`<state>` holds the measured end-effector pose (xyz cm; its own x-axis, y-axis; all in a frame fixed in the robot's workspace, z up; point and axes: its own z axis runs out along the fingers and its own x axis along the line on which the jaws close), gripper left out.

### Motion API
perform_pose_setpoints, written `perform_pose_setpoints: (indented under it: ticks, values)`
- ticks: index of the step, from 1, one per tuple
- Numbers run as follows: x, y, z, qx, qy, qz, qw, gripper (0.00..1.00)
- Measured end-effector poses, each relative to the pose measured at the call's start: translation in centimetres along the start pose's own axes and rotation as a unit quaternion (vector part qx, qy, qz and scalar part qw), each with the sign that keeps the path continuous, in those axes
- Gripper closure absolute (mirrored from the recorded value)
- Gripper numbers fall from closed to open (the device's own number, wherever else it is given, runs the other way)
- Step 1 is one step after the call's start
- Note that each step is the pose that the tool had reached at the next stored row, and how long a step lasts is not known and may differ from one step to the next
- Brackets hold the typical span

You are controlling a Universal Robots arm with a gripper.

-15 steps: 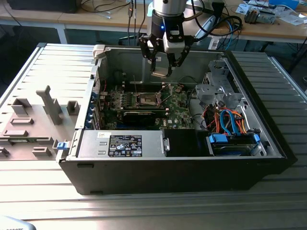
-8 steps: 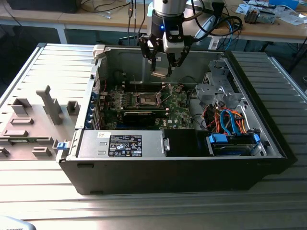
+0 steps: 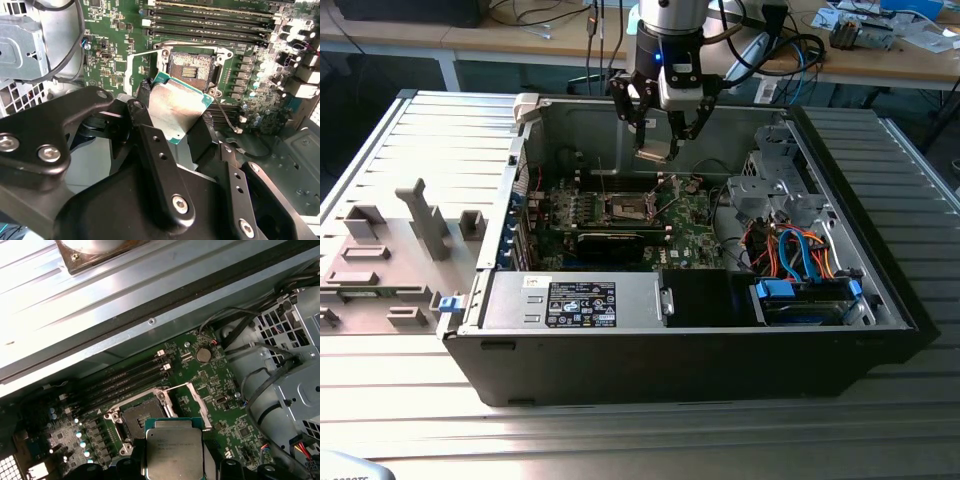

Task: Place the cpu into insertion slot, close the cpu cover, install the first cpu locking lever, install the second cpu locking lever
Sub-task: 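Place the cpu into insertion slot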

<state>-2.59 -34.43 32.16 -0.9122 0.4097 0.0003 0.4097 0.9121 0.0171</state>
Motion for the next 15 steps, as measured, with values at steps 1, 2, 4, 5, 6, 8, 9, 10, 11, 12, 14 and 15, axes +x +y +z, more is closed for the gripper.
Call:
perform_pose_setpoints:
  ticks: [1, 2, 4, 5, 6, 8, 9, 10, 11, 12, 14, 15]
  values:
    - [0.0, 0.0, 0.0, 0.0, 0.0, 0.001, 1.0, 0.46]
    - [0.0, 0.0, 0.0, 0.0, 0.0, 0.001, 1.0, 0.46]
    - [0.0, 0.0, 0.0, 0.0, -0.0001, 0.003, 1.0, 0.46]
    - [0.0, 0.0, 0.0, 0.0, -0.0001, 0.004, 0.99999, 0.46]
    - [0.0, 0.0, 0.0, 0.0, -0.0001, 0.005, 0.99999, 0.46]
    - [0.0, 0.0, 0.0, 0.0, -0.0001, 0.006, 0.99998, 0.46]
    - [0.0, 0.0, 0.0, 0.0, -0.0001, 0.008, 0.99997, 0.46]
    - [0.0, 0.0, 0.0, 0.0, -0.0002, 0.009, 0.99996, 0.46]
    - [0.0, 0.0, 0.0, 0.0, -0.0002, 0.01, 0.99995, 0.46]
    - [0.0, 0.0, 0.0, 0.0, -0.0002, 0.01, 0.99995, 0.46]
    - [0.0, 0.0, 0.0, 0.0, -0.0002, 0.012, 0.99993, 0.46]
    - [0.0, 0.0, 0.0, 0.0, -0.0002, 0.012, 0.99993, 0.46]
